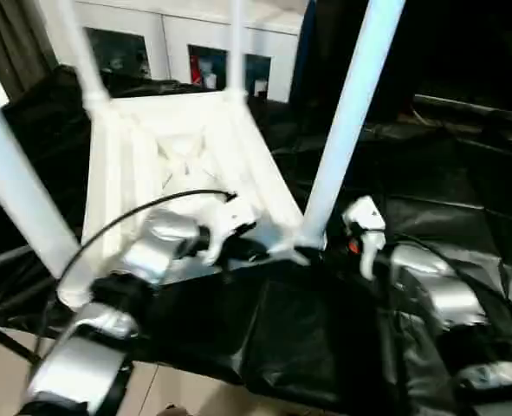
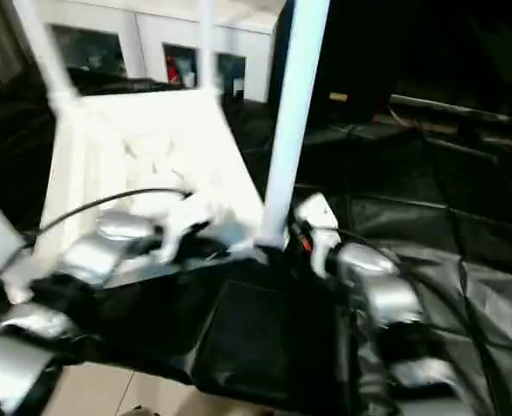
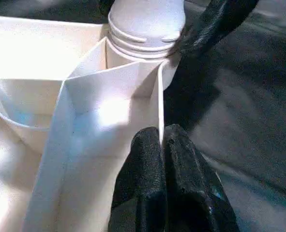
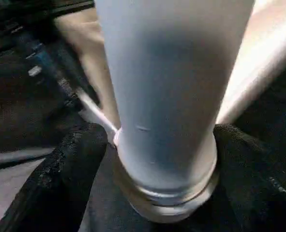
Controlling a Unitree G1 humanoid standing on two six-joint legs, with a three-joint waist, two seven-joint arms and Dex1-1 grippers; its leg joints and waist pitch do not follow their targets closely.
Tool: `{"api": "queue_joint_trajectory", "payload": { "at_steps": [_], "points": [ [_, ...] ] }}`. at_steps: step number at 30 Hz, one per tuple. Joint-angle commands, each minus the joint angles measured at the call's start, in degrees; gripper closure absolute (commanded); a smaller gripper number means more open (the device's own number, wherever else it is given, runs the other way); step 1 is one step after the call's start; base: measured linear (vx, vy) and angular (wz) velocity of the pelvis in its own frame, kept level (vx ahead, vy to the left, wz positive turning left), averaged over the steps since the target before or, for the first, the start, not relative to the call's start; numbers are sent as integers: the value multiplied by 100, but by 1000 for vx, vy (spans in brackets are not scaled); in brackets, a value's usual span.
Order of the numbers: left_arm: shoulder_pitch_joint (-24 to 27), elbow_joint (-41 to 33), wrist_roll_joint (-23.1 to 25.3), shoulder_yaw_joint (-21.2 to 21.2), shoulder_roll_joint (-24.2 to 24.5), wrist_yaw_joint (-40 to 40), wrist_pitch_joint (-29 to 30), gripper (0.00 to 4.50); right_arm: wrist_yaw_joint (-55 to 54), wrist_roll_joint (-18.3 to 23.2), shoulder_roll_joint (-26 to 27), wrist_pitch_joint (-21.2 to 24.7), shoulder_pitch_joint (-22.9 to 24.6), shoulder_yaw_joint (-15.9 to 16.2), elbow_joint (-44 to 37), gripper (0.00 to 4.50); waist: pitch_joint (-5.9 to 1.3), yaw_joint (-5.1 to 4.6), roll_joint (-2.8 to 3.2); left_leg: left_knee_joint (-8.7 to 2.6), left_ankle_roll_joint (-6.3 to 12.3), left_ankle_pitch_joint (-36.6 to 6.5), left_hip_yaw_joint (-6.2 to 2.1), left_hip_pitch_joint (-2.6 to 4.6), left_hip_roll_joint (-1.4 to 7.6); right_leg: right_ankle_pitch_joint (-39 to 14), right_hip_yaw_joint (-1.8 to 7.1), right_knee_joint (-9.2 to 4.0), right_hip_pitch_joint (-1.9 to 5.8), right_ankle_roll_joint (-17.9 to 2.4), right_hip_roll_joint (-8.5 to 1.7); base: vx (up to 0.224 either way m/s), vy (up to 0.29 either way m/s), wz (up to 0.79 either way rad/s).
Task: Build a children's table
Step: Rotate leg to tighten
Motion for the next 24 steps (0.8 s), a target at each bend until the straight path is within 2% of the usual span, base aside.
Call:
{"api": "queue_joint_trajectory", "payload": {
  "at_steps": [1, 4, 9, 14, 16, 17, 20, 22, 24],
  "points": [
    [30, -224, -244, -83, -85, -255, 55, 450, 363, 114, -18, 90, 68, 198, -182, 76, -319, 34, -18, -287, 614, -921, 102, 29, 24, -306, 164, -216, 320, -1543, -175, 0, 0, 0],
    [106, -365, -321, -63, 44, -450, 128, 450, 455, 134, -89, 117, 56, 174, -190, 76, -309, 72, -29, -295, 540, -1023, 109, 37, 32, -509, 163, -225, 317, -1517, -189, 0, 0, 0],
    [184, -525, -380, -59, 106, -593, 218, 450, 558, 151, -106, 200, 51, 220, -240, 101, -286, 102, -52, -318, 329, -1286, 101, 40, 24, -1079, 179, -273, 299, -1307, -206, 0, 0, 0],
    [240, -630, -391, -67, 119, -570, 261, 450, 559, 163, -36, 225, 56, 263, -273, 134, -287, 97, -59, -319, 275, -1298, 91, 43, 21, -1164, 185, -278, 289, -1228, -210, 0, 0, 0],
    [254, -622, -371, -66, 104, -518, 232, 450, 557, 165, -32, 233, 96, 292, -295, 146, -295, 93, -60, -312, 284, -1233, 93, 41, 16, -1033, 187, -263, 293, -1251, -199, 0, 0, 0],
    [253, -617, -366, -65, 100, -502, 226, 450, 555, 166, -31, 232, 104, 294, -298, 168, -296, 91, -65, -306, 302, -1191, 95, 37, 12, -957, 187, -255, 296, -1266, -194, 0, 0, 0],
    [224, -553, -328, -42, 59, -336, 158, 450, 467, 151, 10, 225, 165, 282, -301, 176, -294, 97, -70, -302, 316, -1173, 98, 36, 9, -954, 186, -256, 298, -1265, -196, 0, 0, 0],
    [163, -397, -249, 32, -102, 99, 70, 450, 14, 5, 164, 68, 222, 211, -144, 180, -279, 95, -60, -310, 282, -1239, 96, 36, 12, -1111, 192, -275, 274, -1222, -204, 0, 0, 0],
    [120, -282, -181, 92, -279, 506, -5, 450, -577, -131, 352, 12, 194, 91, 98, 183, -261, 80, -88, -323, 159, -1494, 86, 35, -5, -1642, 186, -325, 269, -1064, -212, 0, 0, 0]
  ]
}}
